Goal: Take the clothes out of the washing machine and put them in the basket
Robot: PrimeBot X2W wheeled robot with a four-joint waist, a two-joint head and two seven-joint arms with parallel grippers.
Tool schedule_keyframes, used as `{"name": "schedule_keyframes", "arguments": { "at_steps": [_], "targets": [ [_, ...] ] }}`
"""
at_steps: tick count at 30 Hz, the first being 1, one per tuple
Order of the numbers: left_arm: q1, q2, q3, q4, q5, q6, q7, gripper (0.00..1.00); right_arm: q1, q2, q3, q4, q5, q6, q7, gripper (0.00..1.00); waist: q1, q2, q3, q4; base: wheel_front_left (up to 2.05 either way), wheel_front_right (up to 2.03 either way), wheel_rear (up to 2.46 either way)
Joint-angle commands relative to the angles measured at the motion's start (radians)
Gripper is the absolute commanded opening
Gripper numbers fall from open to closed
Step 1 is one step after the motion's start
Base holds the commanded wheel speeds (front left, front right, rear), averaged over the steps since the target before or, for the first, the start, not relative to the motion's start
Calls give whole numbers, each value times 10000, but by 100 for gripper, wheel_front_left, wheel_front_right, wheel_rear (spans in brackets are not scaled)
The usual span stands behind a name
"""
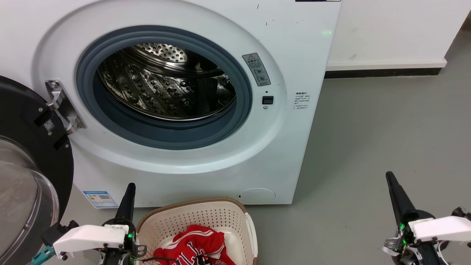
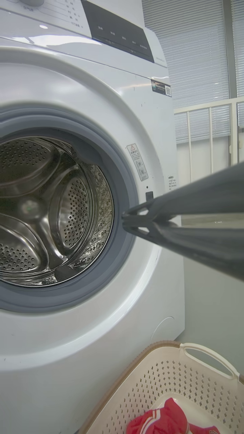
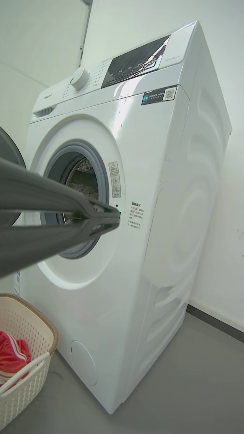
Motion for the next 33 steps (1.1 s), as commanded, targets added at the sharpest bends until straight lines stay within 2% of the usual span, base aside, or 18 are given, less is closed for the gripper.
{"name": "schedule_keyframes", "arguments": {
  "at_steps": [1,33],
  "targets": [
    [-178,2,42,5,-228,-46,65,0,-247,-29,-26,31,242,1,49,0,-1,-1,3,2,0,0,0],
    [-512,-11,260,290,-2442,-285,543,0,-682,53,-226,656,2405,0,215,0,-1,-1,64,35,0,0,0]
  ]
}}
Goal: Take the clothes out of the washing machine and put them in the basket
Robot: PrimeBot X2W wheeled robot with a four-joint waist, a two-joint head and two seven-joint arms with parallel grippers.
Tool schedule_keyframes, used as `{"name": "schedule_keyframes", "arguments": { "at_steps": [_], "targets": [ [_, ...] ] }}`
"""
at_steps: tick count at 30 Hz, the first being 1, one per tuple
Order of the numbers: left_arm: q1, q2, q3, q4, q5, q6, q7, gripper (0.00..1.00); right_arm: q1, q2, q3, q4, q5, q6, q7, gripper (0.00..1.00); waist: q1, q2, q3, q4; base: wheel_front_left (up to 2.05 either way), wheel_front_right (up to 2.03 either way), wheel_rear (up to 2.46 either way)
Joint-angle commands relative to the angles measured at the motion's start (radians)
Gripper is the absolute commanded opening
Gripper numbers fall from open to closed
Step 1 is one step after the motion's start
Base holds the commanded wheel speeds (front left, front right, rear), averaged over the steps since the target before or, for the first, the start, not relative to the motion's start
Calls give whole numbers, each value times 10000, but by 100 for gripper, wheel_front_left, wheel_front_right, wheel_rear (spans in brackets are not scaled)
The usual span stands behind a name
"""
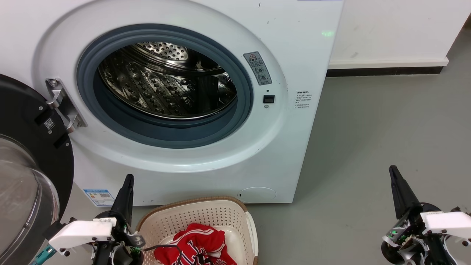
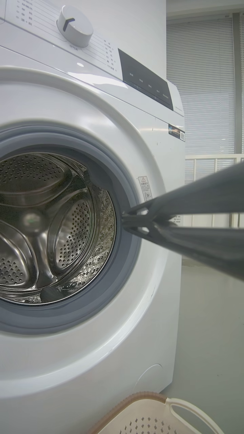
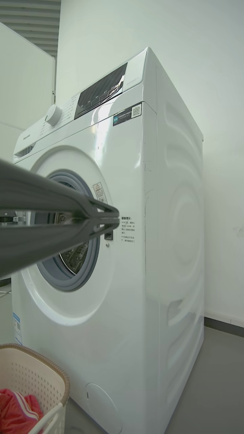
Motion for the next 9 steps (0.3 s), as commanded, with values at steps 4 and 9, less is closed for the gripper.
{"name": "schedule_keyframes", "arguments": {
  "at_steps": [4,9],
  "targets": [
    [-87,-9,31,1,-32,-46,25,0,-140,38,-38,13,-21,0,50,0,0,0,0,0,0,0,0],
    [-84,-9,30,0,-34,-46,24,0,-142,56,-59,15,-49,0,69,0,0,0,0,0,0,0,0]
  ]
}}
